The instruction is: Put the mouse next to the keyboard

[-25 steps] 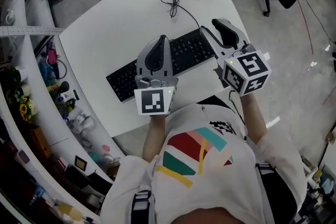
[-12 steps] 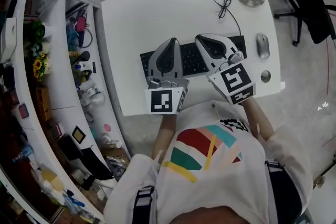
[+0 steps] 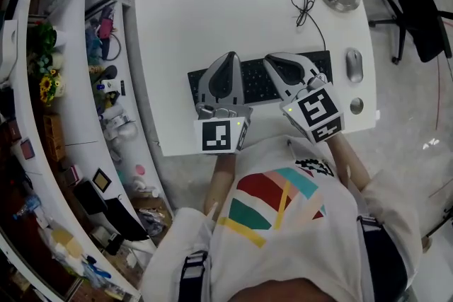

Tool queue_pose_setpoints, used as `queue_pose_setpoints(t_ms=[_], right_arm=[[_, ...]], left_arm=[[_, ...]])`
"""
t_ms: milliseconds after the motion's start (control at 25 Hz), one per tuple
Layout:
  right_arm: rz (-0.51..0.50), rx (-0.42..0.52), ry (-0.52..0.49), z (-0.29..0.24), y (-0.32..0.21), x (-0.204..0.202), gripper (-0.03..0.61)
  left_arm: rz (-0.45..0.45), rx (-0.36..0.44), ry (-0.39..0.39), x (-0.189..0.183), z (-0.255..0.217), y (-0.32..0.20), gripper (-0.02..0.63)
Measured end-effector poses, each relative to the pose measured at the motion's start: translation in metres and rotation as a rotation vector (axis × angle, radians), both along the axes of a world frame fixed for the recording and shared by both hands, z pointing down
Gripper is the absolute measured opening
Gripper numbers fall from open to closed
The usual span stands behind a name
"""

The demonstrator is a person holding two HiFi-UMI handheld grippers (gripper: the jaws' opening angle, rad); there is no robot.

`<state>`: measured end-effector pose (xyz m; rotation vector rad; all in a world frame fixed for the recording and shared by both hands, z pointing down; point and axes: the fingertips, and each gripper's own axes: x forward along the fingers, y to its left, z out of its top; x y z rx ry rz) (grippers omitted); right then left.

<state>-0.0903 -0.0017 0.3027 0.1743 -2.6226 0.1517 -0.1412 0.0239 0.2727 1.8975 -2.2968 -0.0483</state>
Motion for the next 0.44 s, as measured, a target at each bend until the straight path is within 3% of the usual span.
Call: queue_pose_setpoints(t_ms=[440], right_arm=[[-0.058, -0.020, 0.011, 0.007, 0.016, 0.008, 0.012]], left_arm=[[-0.005, -0.029, 0.007, 0.007, 0.007, 0.003, 0.043]])
